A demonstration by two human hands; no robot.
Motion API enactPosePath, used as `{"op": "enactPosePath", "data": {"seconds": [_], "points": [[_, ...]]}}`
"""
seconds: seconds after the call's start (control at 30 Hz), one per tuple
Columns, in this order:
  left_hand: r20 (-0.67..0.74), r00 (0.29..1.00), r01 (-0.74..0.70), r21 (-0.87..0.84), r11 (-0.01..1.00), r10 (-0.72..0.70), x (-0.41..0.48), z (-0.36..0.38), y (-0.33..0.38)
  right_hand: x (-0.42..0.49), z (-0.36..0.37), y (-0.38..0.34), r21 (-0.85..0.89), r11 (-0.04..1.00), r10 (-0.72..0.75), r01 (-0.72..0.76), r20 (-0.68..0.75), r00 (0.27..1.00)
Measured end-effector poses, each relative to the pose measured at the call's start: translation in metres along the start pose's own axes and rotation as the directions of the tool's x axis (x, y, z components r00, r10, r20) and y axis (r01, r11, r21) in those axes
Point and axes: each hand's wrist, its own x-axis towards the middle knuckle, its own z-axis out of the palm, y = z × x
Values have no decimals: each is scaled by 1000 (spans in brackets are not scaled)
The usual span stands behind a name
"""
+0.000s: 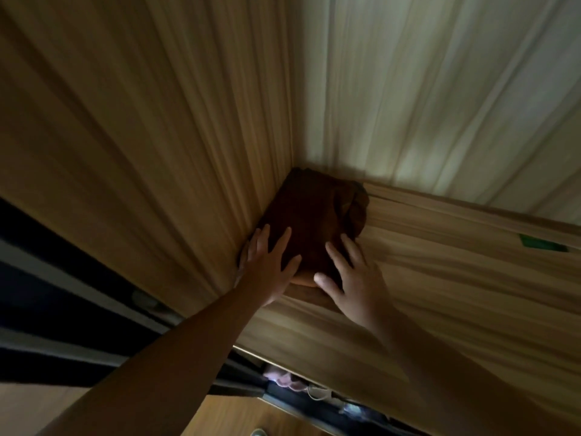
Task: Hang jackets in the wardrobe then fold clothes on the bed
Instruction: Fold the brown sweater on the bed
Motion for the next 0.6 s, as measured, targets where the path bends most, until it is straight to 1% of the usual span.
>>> {"op": "enactPosePath", "data": {"seconds": [0.03, 0.1, 0.17, 0.23, 0.33, 0.4, 0.5, 0.6], "points": [[13, 1000, 8, -31, 999, -8, -10, 2, -5, -11, 2, 3, -53, 997, -63, 64, 27, 998], [40, 999, -2, -30, 1000, 3, -24, 5, -15, -22, 5, 10, -96, 989, -100, 108, 92, 991], [28, 996, -88, 92, 992, 86, -29, 6, -25, -20, 6, 15, -69, 994, -73, 84, 144, 987], [-1, 985, -168, 216, 962, 172, -25, 12, -35, -14, 8, 16, -33, 998, -52, 58, 173, 983], [-92, 966, -198, 332, 922, 240, -14, 20, -41, -4, 10, 17, -26, 999, -24, 29, 176, 984], [-93, 966, -194, 354, 915, 240, -5, 24, -40, 3, 9, 19, -46, 999, -18, 27, 174, 985], [-111, 965, -190, 321, 928, 236, 8, 25, -36, 14, 4, 22, -82, 997, 10, 6, 194, 981], [-60, 976, -183, 302, 936, 210, 10, 16, -29, 17, -1, 18, -139, 990, 33, -1, 225, 974]]}}
